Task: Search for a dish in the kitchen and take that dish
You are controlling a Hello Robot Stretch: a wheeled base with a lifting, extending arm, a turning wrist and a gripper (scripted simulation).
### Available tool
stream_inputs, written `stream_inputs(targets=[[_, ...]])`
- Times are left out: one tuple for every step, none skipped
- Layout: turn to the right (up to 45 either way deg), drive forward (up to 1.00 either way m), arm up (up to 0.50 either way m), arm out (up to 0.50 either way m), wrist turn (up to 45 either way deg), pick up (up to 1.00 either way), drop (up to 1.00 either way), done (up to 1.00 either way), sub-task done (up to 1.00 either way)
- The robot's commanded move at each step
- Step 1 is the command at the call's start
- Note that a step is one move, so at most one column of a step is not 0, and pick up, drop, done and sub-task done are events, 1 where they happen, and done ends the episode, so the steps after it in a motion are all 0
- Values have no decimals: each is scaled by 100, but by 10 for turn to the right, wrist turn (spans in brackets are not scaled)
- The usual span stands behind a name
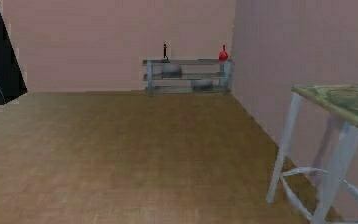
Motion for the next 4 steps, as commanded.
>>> stream_inputs(targets=[[-450,0,0,0,0,0,0,0,0],[0,100,0,0,0,0,0,0,0],[-60,0,0,0,0,0,0,0,0],[0,40,0,0,0,0,0,0,0]])
